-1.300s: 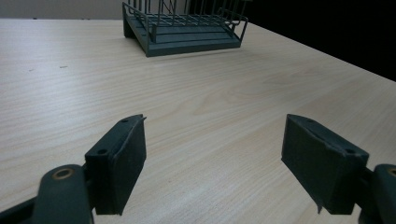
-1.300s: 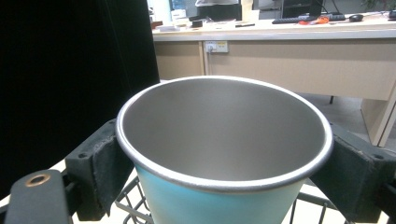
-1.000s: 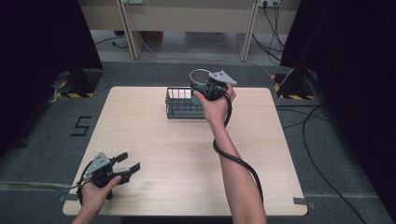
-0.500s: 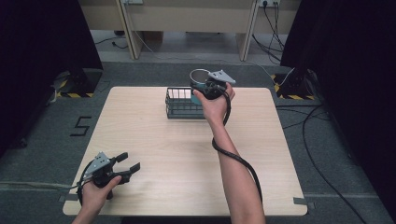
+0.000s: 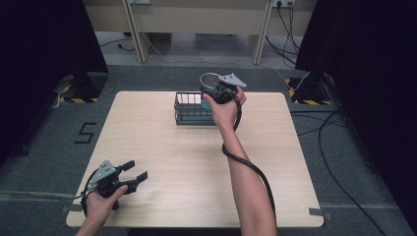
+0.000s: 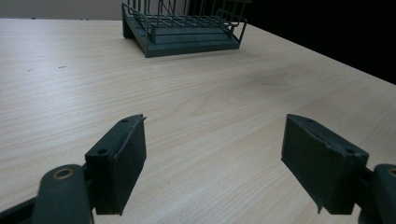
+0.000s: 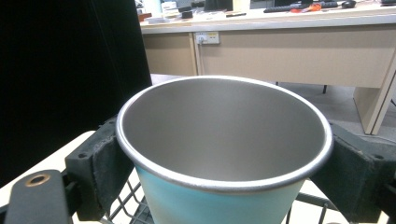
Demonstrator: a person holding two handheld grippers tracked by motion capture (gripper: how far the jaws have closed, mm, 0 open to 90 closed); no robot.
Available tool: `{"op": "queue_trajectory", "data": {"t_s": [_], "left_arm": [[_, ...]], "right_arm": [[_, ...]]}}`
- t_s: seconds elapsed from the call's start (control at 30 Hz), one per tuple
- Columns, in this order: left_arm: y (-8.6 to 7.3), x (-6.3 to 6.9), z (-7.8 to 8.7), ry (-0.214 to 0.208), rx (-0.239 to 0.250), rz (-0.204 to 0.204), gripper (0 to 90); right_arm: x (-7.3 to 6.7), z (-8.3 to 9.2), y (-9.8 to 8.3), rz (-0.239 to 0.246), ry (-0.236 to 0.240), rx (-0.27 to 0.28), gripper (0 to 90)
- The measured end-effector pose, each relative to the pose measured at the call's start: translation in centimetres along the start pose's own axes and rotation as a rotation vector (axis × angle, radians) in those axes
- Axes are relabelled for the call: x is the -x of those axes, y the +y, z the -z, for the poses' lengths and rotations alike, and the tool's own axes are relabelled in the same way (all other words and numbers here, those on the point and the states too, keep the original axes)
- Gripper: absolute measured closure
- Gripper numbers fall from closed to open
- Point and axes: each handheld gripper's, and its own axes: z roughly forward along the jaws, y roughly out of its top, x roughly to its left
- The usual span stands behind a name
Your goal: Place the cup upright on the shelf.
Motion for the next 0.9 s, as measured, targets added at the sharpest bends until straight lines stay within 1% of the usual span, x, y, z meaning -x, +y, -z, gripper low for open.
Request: {"op": "queue_trajectory", "data": {"t_s": [0.33,0.6,0.9], "left_arm": [[0.0,0.0,0.0,-0.001,0.001,0.000,21.5],[0.0,0.0,0.0,-0.001,0.003,0.002,21.5],[0.0,-0.1,0.1,-0.002,0.005,0.006,21.6]], "right_arm": [[0.1,-0.6,-0.3,0.004,-0.004,-0.005,13.4],[0.0,-1.2,-0.4,-0.004,-0.004,-0.006,13.4],[-0.2,-2.2,-0.1,0.018,-0.013,-0.009,13.4]]}}
